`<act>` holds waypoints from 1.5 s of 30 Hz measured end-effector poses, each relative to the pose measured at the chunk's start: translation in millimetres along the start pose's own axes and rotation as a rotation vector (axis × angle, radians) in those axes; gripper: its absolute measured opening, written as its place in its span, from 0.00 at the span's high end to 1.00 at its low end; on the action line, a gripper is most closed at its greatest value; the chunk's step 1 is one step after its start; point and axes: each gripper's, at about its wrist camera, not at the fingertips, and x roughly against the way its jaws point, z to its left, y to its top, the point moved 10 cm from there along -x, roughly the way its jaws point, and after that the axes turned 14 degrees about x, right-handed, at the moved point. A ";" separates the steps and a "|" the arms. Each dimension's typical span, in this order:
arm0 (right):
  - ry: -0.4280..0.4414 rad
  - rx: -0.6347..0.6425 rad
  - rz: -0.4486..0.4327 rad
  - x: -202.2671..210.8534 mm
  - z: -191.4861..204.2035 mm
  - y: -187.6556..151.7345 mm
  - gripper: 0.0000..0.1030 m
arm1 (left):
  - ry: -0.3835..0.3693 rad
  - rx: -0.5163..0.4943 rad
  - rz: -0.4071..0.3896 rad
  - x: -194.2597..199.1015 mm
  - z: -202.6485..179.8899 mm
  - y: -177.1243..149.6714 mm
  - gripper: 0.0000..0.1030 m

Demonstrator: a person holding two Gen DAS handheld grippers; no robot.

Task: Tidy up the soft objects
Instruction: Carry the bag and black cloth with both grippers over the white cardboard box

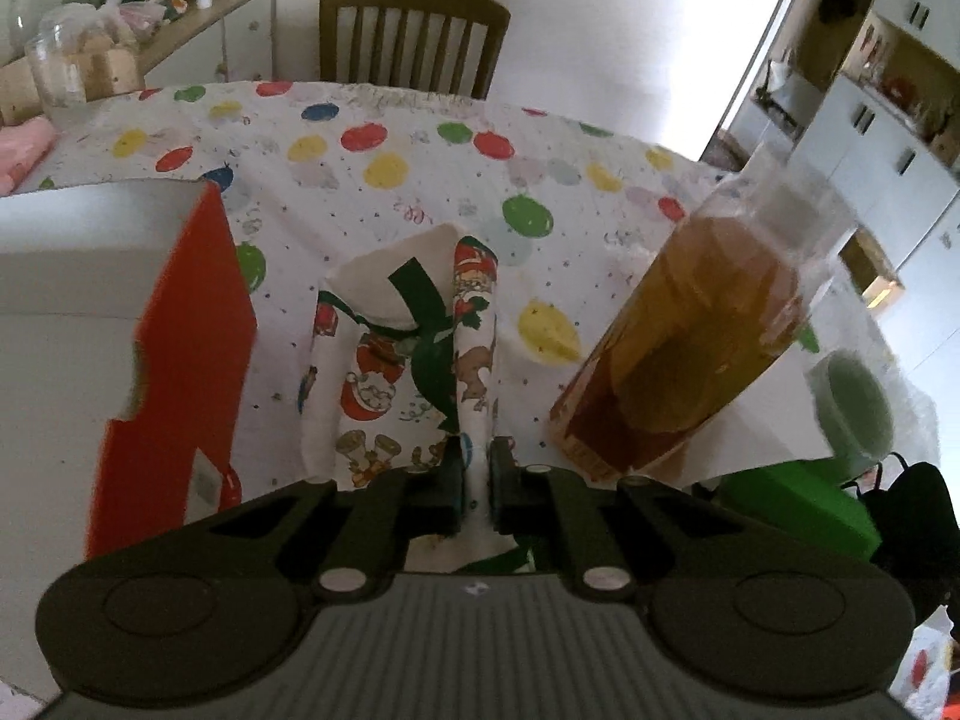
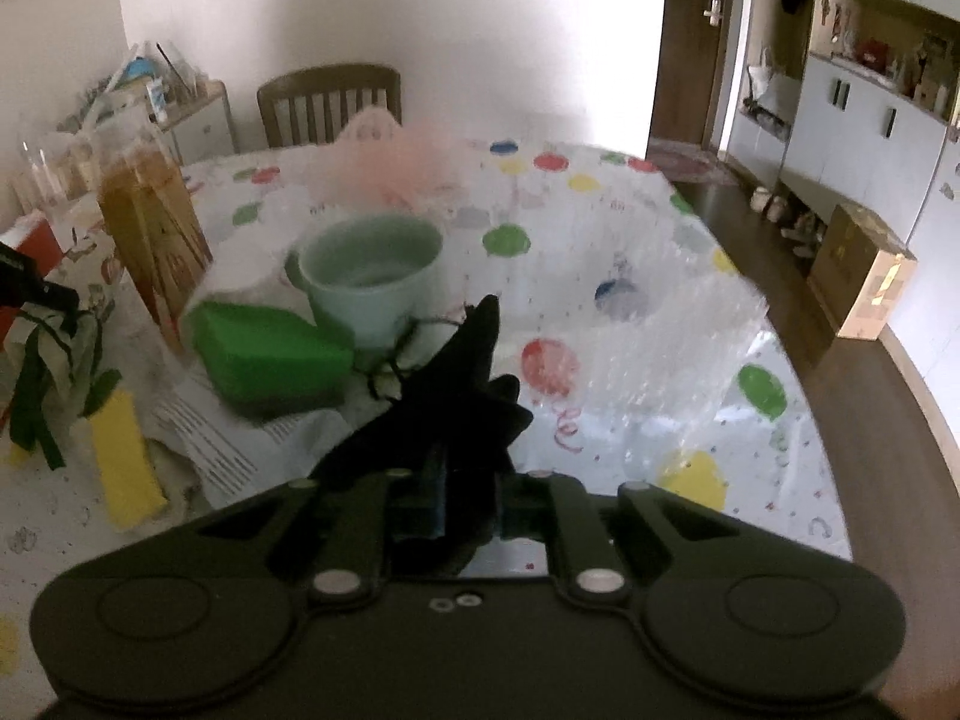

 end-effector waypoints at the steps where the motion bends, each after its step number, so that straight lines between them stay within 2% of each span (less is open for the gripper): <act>1: -0.004 -0.005 -0.009 6.1 -1.8 2.7 0.88 | -0.004 0.000 -0.004 3.4 0.5 0.5 0.92; 6: -0.014 -0.018 -0.052 36.1 -6.6 14.3 0.88 | -0.052 0.020 -0.005 21.9 -0.4 1.2 0.92; 11: -0.031 -0.018 -0.100 67.2 1.4 31.2 0.88 | -0.093 -0.005 -0.012 46.8 -1.7 5.0 0.92; 17: -0.009 -0.013 -0.147 93.8 27.1 54.6 0.88 | -0.156 -0.025 -0.023 79.1 -0.7 14.1 0.92; 22: 0.035 0.034 -0.180 103.1 63.8 82.7 0.88 | -0.194 -0.054 -0.029 110.5 7.1 25.2 0.92; 34: 0.174 0.126 -0.242 98.3 161.5 149.1 0.88 | -0.210 -0.098 -0.078 167.7 57.9 61.2 0.92; 38: 0.217 0.160 -0.256 91.9 194.0 168.9 0.88 | -0.192 -0.102 -0.106 178.5 81.5 75.4 0.92; 45: 0.277 0.222 -0.263 74.7 227.1 193.5 0.88 | -0.134 -0.113 -0.139 187.0 124.5 98.7 0.92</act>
